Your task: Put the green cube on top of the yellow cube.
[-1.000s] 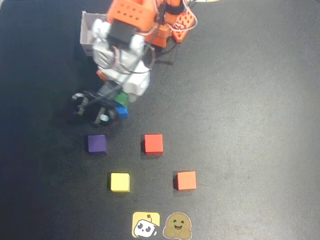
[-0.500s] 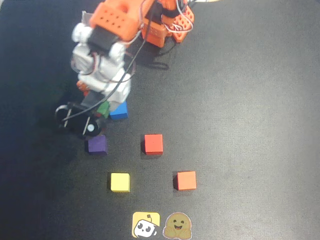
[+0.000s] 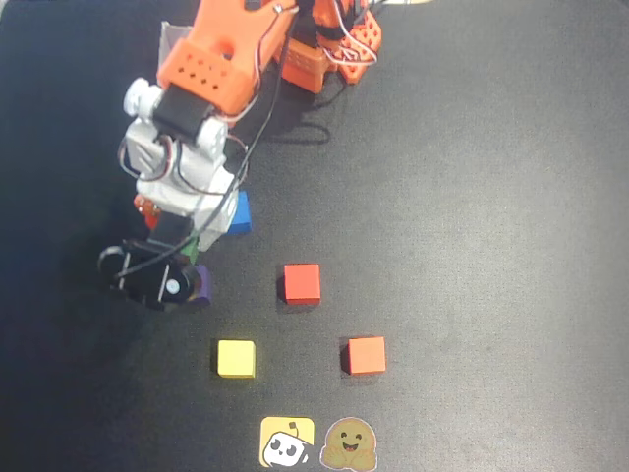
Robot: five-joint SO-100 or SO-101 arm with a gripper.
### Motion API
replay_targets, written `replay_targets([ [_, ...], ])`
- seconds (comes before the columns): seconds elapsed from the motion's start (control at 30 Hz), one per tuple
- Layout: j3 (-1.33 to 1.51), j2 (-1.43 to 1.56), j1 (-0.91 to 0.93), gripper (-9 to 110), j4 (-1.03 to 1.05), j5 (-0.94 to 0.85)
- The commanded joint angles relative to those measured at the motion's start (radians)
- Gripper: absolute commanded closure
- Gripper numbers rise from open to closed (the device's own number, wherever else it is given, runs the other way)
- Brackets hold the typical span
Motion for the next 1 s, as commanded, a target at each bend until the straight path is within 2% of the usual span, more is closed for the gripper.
replay_targets([
  [0.0,-0.064,-0.008,0.002,97,-0.018,-0.038],
  [0.97,-0.028,-0.066,-0.023,97,-0.069,-0.026],
])
